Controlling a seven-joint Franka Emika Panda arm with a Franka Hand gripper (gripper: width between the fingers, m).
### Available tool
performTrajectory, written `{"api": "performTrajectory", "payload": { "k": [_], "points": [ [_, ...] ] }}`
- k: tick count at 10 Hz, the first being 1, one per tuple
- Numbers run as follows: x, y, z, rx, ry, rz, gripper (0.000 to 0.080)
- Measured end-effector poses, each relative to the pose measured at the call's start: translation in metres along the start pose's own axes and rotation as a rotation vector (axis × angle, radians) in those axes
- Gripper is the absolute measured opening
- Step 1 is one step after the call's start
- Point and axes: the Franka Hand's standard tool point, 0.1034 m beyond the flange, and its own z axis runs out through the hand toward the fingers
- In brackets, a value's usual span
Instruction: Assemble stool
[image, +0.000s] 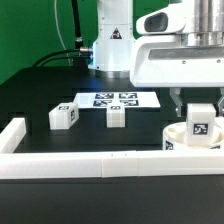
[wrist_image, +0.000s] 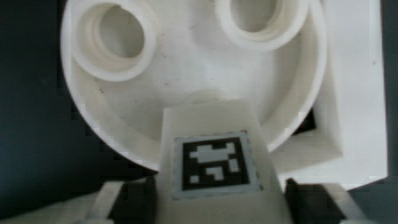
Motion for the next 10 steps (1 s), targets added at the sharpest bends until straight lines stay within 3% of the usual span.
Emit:
{"api": "performTrajectory", "payload": {
  "k": [3, 7, 10],
  "points": [
    [0.002, 0.004, 0.000, -0.003, 0.003, 0.164, 0.0341],
    [0.002, 0.020, 0.000, -0.027, 0.009, 0.846, 0.0341],
    [-0.003, 0.024, -0.001, -0.032, 0.014, 1.034, 0.0341]
  ]
}}
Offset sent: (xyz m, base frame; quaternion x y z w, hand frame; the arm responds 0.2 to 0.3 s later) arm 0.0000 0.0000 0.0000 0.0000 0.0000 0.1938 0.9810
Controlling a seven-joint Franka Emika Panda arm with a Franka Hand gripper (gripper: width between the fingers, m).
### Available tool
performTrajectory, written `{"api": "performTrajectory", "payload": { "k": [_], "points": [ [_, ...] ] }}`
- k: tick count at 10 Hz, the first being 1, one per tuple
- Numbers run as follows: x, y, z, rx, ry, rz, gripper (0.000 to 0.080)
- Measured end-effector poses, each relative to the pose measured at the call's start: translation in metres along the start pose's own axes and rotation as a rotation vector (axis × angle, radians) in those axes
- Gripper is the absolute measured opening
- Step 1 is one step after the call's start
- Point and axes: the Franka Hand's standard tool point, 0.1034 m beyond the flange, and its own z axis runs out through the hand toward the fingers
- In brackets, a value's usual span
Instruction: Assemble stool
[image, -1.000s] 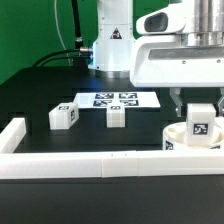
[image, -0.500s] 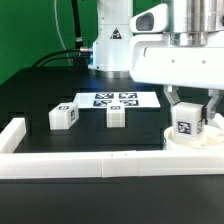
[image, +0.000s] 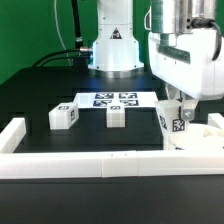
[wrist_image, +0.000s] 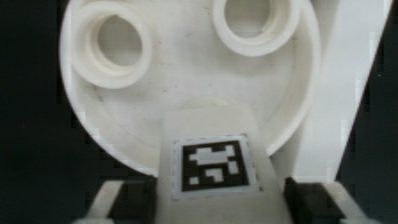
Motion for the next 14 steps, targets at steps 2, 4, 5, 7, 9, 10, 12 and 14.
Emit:
{"api": "performTrajectory", "payload": {
  "k": [2, 4, 5, 7, 9, 10, 12, 14],
  "points": [
    [0.000, 0.000, 0.001, -0.001, 0.000, -0.005, 0.0418],
    [-0.001, 0.000, 0.000, 0.001, -0.001, -0.010, 0.0629],
    [0.002, -0.002, -0.010, 0.026, -0.016, -0.055, 0.0644],
    [0.017, 0.006, -0.038, 0.061, -0.041, -0.108, 0.0644],
    [0.017, 0.006, -0.037, 0.059, -0.040, -0.111, 0.0649],
    [0.016, 0.006, -0.036, 0.059, -0.040, -0.113, 0.0649],
    [0.016, 0.006, -0.036, 0.058, -0.040, -0.114, 0.0649],
    [0.016, 0.007, -0.035, 0.057, -0.040, -0.115, 0.0649]
  ]
}}
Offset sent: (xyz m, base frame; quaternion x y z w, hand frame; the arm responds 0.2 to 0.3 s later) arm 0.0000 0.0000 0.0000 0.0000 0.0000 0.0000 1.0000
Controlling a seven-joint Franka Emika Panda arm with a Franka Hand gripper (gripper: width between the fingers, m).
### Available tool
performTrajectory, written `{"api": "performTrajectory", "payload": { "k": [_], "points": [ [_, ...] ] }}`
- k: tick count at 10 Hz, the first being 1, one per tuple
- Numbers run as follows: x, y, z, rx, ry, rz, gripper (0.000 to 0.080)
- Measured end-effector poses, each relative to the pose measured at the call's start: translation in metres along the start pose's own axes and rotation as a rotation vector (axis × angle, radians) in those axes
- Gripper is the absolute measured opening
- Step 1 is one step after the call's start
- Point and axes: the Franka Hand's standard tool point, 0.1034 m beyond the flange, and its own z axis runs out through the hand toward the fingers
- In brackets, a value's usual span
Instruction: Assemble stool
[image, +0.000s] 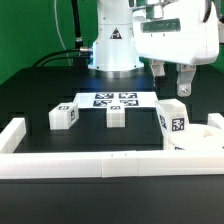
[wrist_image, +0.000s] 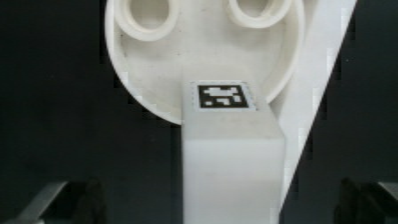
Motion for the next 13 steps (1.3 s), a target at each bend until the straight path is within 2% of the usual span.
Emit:
{"api": "performTrajectory", "payload": {
  "k": [2, 4, 5, 6, 7, 10, 13],
  "points": [
    [0.000, 0.000, 0.000, -0.001, 0.000, -0.006, 0.0649],
    [0.018, 0.015, -0.004, 0.009, -0.007, -0.180, 0.0649],
    [0.023, 0.026, -0.003, -0.001, -0.007, -0.262, 0.0649],
    [0.025, 0.029, -0.004, -0.006, -0.004, -0.382, 0.0649],
    [0.024, 0.027, -0.004, 0.001, 0.005, -0.409, 0.0649],
    [0.028, 0.031, -0.001, -0.002, 0.005, -0.690, 0.0649],
    [0.067, 0.075, 0.017, -0.051, -0.045, -1.031, 0.0649]
  ]
}}
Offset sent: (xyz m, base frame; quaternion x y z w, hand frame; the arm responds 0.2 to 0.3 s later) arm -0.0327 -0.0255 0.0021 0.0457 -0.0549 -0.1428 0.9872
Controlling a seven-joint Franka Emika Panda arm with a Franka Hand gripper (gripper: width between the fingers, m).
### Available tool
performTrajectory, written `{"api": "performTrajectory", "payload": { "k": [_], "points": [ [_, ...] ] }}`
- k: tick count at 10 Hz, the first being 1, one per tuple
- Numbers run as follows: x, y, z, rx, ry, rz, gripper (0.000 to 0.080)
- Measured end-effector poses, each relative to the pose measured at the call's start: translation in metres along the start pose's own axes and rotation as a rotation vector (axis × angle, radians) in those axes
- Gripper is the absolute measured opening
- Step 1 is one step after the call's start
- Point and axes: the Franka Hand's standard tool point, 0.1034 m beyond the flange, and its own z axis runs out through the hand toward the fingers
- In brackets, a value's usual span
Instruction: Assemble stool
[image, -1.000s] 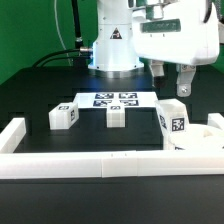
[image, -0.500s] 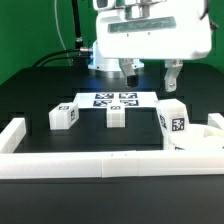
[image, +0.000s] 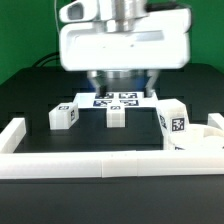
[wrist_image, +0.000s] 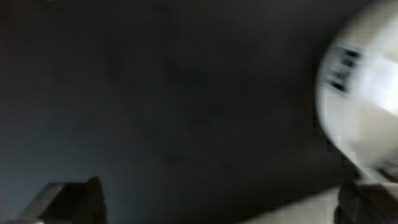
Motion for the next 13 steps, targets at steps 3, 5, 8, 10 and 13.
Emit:
{"api": "performTrajectory", "payload": {
  "k": [3, 5, 8, 10, 13],
  "points": [
    [-0.009, 0.012, 0.006, 0.006, -0.084, -0.151, 0.0649],
    [-0.011, 0.012, 0.007, 0.008, -0.098, -0.149, 0.0649],
    [-0.034, 0.012, 0.017, 0.026, -0.398, -0.093, 0.0649],
    [-0.031, 0.014, 0.020, 0.043, -0.623, -0.082, 0.0649],
    [-0.040, 0.017, 0.022, 0.047, -0.780, -0.077, 0.0649]
  ]
}}
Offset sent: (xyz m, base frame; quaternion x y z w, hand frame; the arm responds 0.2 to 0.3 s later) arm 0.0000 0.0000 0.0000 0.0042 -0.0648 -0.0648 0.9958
